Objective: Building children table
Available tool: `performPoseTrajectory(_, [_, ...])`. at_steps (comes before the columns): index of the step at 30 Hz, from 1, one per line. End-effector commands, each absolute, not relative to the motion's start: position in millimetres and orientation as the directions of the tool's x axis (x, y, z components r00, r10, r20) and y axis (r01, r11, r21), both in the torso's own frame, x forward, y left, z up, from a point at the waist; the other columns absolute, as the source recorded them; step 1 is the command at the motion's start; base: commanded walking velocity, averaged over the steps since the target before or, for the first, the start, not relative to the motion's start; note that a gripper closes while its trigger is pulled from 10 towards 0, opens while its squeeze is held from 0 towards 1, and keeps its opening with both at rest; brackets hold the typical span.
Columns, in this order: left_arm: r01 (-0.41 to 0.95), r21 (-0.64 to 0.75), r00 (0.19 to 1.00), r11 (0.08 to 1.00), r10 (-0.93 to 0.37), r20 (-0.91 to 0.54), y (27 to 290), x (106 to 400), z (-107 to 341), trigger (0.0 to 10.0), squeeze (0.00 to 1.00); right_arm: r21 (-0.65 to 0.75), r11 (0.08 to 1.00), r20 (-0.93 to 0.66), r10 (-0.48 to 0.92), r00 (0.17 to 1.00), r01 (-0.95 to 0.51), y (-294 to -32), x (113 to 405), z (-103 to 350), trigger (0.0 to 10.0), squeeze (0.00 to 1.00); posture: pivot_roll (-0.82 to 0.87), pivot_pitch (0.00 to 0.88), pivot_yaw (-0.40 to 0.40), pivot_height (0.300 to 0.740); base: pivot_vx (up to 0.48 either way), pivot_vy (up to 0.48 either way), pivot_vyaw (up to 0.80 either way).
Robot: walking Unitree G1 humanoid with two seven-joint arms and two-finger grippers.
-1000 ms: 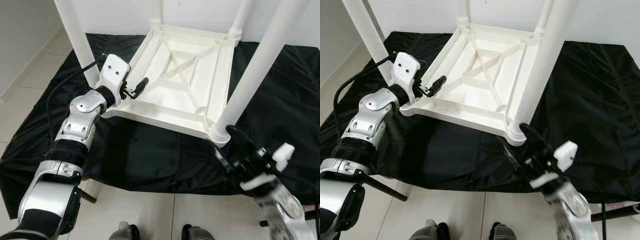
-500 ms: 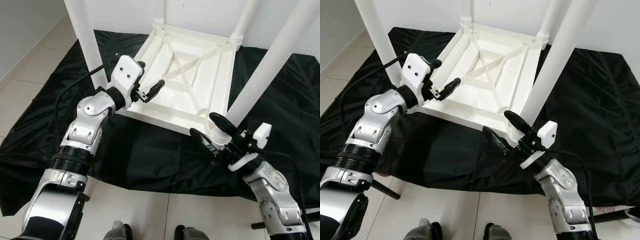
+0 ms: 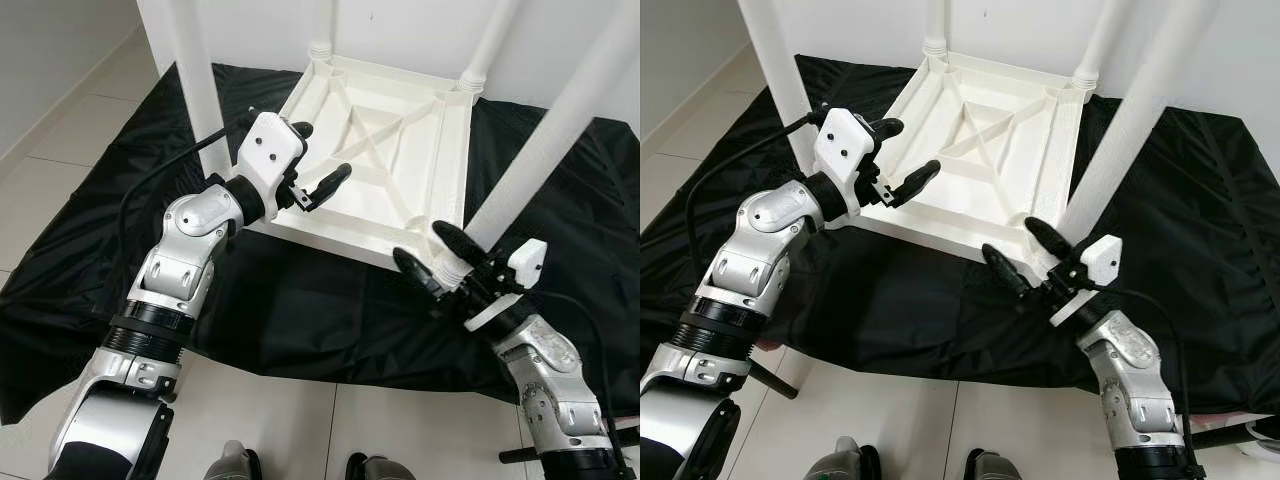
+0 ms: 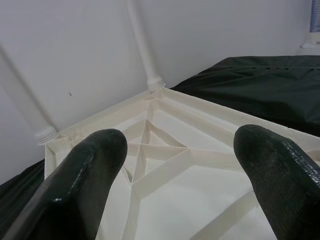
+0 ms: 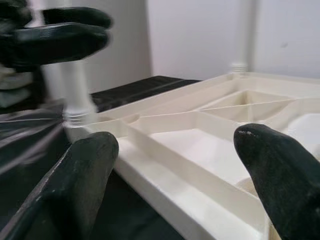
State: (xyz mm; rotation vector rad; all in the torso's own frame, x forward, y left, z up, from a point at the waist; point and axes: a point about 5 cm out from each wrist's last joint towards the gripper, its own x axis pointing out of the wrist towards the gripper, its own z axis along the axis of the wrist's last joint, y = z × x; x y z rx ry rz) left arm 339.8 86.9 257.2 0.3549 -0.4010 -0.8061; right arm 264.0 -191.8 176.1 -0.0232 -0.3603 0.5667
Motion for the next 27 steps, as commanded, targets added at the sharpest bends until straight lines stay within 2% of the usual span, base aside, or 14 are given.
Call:
performPoseTrajectory(1, [0.639, 0.451, 0.614, 0.624, -0.766, 0.19, 83.8, 338.0, 253.6, 10.0, 0.0, -0.123, 0.889, 0.337, 0.455, 0.824, -0.44, -205.8, 262.7, 174.3, 10.0, 0.0, -0.08, 0.102, -0.01, 0.74, 0.0, 0.0, 0.0])
performPoseTrajectory(10, [0.649, 0.464, 0.602, 0.603, -0.78, 0.172, 81.9, 336.0, 252.6, 10.0, 0.0, -0.126, 0.934, 0.359, 0.357, 0.862, -0.334, -224.2, 264.5, 176.4, 10.0, 0.0, -0.09, 0.108, 0.004, 0.74, 0.0, 0.0, 0.0])
performPoseTrajectory(13, [0.65, 0.471, 0.6, 0.596, -0.783, 0.164, 81.9, 335.6, 251.2, 10.0, 0.0, -0.121, 0.932, 0.357, 0.361, 0.861, -0.341, -223.0, 263.6, 175.8, 10.0, 0.0, -0.09, 0.109, 0.006, 0.74, 0.0, 0.0, 0.0])
performPoseTrajectory(17, [0.646, 0.482, 0.619, 0.592, -0.776, 0.122, 87.2, 337.4, 239.9, 10.0, 0.0, -0.103, 0.876, 0.326, 0.477, 0.816, -0.471, -195.9, 252.1, 169.7, 10.0, 0.0, -0.09, 0.114, 0.007, 0.74, 0.0, 0.0, 0.0])
performPoseTrajectory(23, [0.637, 0.441, 0.663, 0.632, -0.742, 0.104, 97.9, 339.2, 230.4, 10.0, 0.0, -0.092, 0.904, 0.309, 0.423, 0.852, -0.416, -201.9, 242.8, 157.3, 10.0, 0.0, -0.1, 0.116, 0.016, 0.74, 0.0, 0.0, 0.0])
performPoseTrajectory(27, [0.636, 0.421, 0.674, 0.647, -0.731, 0.104, 101.8, 338.8, 228.7, 10.0, 0.0, -0.115, 0.926, 0.329, 0.378, 0.865, -0.36, -213.2, 252.0, 162.1, 10.0, 0.0, -0.1, 0.116, 0.023, 0.74, 0.0, 0.0, 0.0])
